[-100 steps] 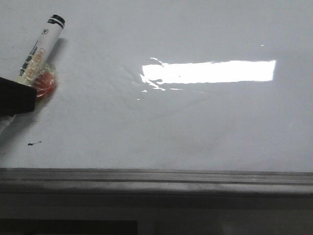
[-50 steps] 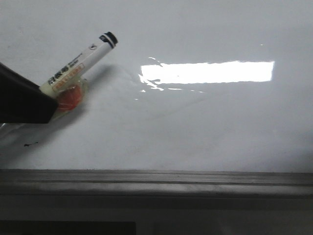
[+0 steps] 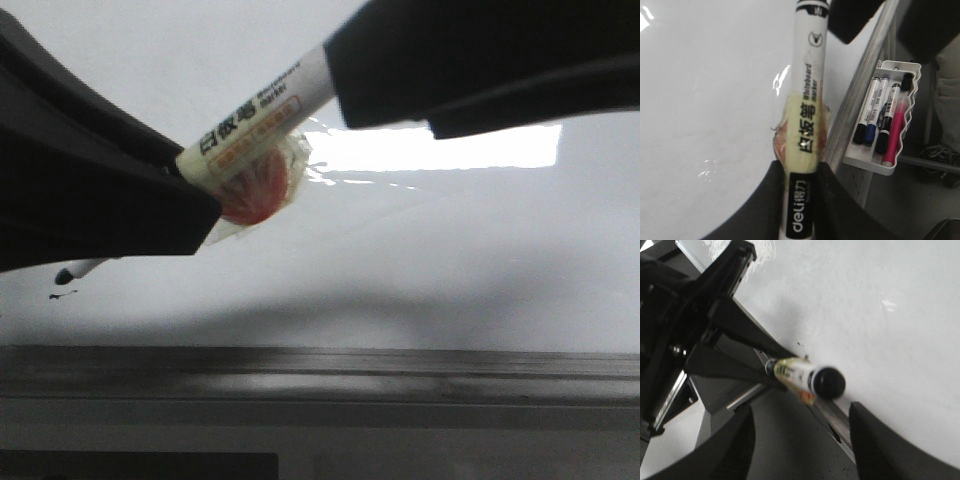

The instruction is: Write number 6 on whiteboard

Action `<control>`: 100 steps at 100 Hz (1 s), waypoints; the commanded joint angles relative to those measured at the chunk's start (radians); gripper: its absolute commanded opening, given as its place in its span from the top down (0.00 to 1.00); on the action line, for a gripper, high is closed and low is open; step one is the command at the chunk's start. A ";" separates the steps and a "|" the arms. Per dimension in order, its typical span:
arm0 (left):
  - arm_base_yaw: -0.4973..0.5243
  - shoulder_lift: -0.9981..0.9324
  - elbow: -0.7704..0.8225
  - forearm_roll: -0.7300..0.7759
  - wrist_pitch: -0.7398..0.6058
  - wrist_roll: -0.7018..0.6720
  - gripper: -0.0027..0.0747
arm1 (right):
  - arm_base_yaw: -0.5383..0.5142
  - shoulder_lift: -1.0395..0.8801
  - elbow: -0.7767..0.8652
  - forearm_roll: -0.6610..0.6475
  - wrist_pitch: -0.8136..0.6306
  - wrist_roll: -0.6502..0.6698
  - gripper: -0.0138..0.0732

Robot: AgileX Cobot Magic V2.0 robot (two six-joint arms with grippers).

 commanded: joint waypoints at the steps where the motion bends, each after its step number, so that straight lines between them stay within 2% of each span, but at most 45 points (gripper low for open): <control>1: -0.024 -0.006 -0.034 -0.001 -0.083 0.000 0.99 | 0.007 0.026 -0.038 0.040 -0.133 -0.012 0.41; 30: -0.044 -0.006 -0.034 -0.001 -0.096 0.000 0.99 | 0.007 0.080 -0.038 0.126 -0.160 -0.012 0.43; 41: -0.044 -0.006 -0.034 -0.001 -0.096 0.000 0.99 | 0.007 0.087 -0.038 0.128 -0.180 -0.012 0.56; 57: -0.044 -0.006 -0.034 -0.001 -0.108 0.000 0.99 | 0.007 0.098 -0.038 0.131 -0.184 -0.012 0.92; 74: -0.044 -0.006 -0.034 -0.001 -0.108 0.000 0.98 | 0.007 0.106 -0.038 0.143 -0.184 -0.010 0.92; 81: -0.044 -0.006 -0.034 -0.001 -0.108 0.000 0.89 | 0.007 0.106 -0.038 0.143 -0.184 -0.010 0.92; 94: -0.040 -0.014 -0.034 -0.001 -0.111 0.000 0.58 | 0.007 0.106 -0.038 0.147 -0.185 -0.010 0.92; 100: -0.022 -0.039 -0.034 -0.001 -0.119 0.000 0.51 | 0.007 0.106 -0.038 0.152 -0.187 -0.010 0.92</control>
